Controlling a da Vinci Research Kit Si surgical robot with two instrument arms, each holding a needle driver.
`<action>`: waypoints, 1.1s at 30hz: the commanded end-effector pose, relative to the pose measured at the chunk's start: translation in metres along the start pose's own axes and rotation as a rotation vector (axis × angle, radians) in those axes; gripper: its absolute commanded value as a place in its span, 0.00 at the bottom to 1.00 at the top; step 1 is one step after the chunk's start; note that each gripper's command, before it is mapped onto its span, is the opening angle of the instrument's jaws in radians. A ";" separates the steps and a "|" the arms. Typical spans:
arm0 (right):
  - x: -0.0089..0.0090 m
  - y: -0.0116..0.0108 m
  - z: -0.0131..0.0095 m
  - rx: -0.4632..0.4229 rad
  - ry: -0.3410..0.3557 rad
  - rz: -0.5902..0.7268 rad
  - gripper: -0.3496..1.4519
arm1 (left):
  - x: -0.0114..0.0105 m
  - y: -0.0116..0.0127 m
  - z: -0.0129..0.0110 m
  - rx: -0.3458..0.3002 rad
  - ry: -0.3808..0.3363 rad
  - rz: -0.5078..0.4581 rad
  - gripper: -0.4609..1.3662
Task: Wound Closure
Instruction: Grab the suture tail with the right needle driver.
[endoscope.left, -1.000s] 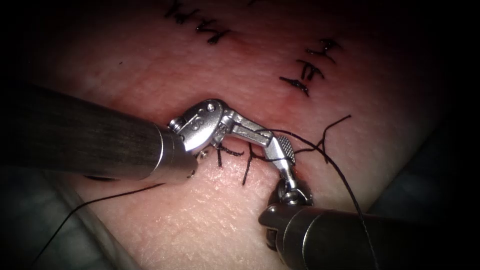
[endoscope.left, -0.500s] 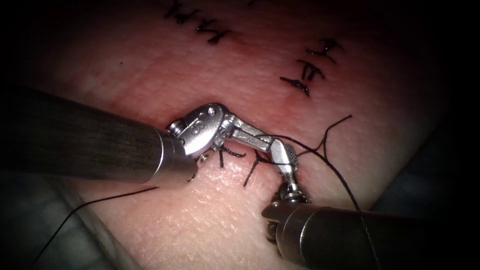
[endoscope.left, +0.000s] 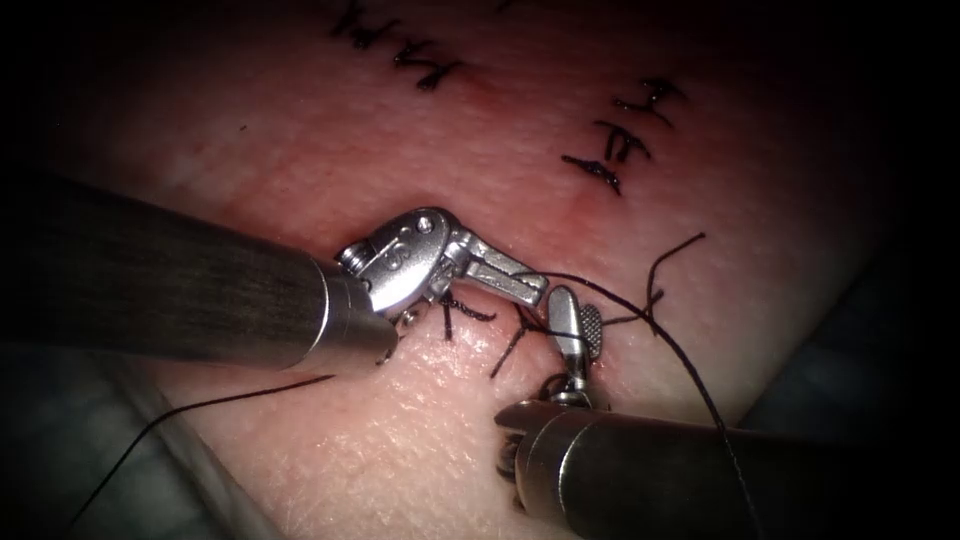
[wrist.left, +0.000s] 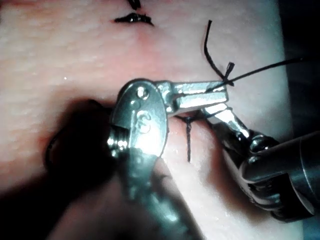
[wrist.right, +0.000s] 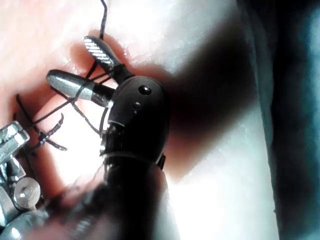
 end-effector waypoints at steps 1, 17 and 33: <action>-0.0002 -0.0001 -0.0001 0.001 0.027 -0.012 0.99 | 0.0000 0.0000 0.0000 -0.007 0.000 -0.007 0.06; -0.0011 -0.0005 0.0023 0.057 0.049 -0.022 0.99 | -0.0001 -0.0002 0.0004 -0.008 -0.001 -0.020 0.06; -0.0004 0.0044 -0.0027 0.072 0.012 0.037 0.99 | 0.0000 -0.0003 0.0007 -0.007 -0.001 -0.030 0.06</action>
